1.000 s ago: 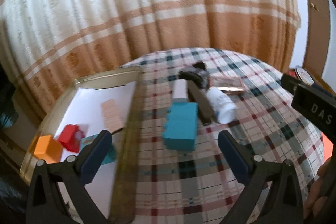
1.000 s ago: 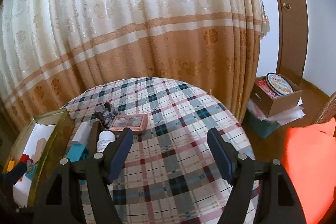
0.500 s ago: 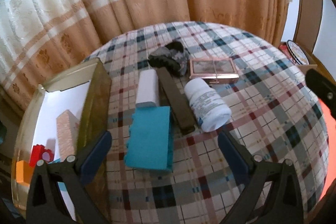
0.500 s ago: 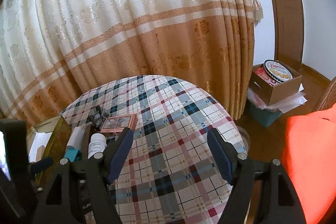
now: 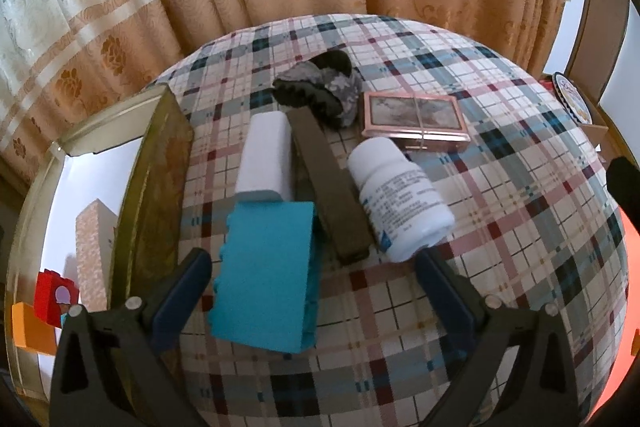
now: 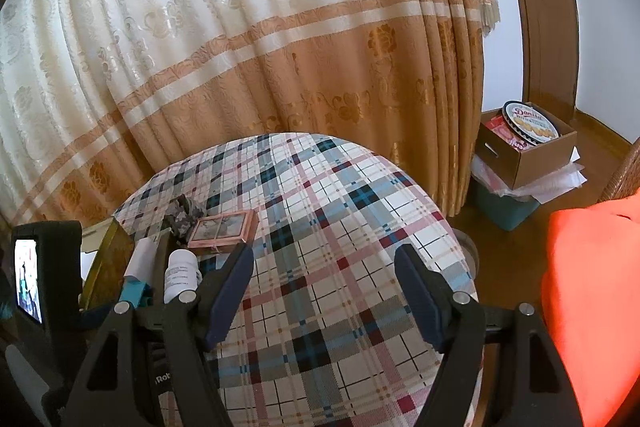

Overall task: Organize rigid objects
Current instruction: 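Grasp the large teal lego block with the left gripper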

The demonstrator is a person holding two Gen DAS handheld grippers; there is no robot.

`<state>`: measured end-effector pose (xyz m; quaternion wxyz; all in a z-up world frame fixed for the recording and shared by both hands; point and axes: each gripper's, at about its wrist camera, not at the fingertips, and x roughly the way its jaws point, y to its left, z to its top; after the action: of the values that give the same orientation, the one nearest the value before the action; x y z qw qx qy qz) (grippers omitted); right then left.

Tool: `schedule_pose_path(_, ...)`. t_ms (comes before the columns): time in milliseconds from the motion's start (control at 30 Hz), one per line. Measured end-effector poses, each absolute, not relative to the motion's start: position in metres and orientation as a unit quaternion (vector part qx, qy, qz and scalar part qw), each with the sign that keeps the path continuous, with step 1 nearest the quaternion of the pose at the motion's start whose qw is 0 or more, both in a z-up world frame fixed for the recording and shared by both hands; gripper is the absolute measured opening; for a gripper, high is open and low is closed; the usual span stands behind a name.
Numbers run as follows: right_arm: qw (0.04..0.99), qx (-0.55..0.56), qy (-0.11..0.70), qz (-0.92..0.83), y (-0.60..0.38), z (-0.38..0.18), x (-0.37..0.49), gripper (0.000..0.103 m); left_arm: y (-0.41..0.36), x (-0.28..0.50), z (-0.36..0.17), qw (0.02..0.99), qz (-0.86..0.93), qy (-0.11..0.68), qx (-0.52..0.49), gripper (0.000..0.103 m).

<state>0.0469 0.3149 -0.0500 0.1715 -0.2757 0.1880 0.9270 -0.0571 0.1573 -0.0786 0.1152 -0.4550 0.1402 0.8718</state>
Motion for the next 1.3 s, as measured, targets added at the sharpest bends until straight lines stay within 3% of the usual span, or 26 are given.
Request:
schedule_pose_path(67, 0.171, -0.275, 0.192, 0.926, 0.316, -0.051, 0.047, 0.075, 0.162, -0.054, -0.077, 0.130, 0.865, 0.142, -0.464, 0.101)
schedule_pose_path(200, 0.174, -0.276, 0.198, 0.924, 0.318, -0.052, 0.048, 0.075, 0.167, -0.041, -0.081, 0.178, 0.850, 0.104, -0.484, 0.088)
schedule_pose_path(467, 0.174, -0.280, 0.200, 0.923, 0.319, -0.053, 0.047, 0.075, 0.160, -0.044, -0.082, 0.177, 0.857, 0.089, -0.475, 0.086)
schedule_pose_path(633, 0.172, -0.290, 0.215, 0.917, 0.323, -0.057, 0.045, 0.075, 0.153, -0.041, -0.080, 0.181, 0.869, 0.081, -0.453, 0.059)
schedule_pose_path(1033, 0.124, -0.308, 0.230, 0.915, 0.324, -0.063, 0.035, 0.075, 0.140, -0.024, -0.072, 0.197, 0.871, 0.063, -0.446, 0.055)
schedule_pose_path(1300, -0.009, -0.339, 0.177, 0.924, 0.303, -0.049, -0.002, 0.075, 0.109, 0.005, -0.042, 0.221, 0.888, 0.035, -0.401, 0.055)
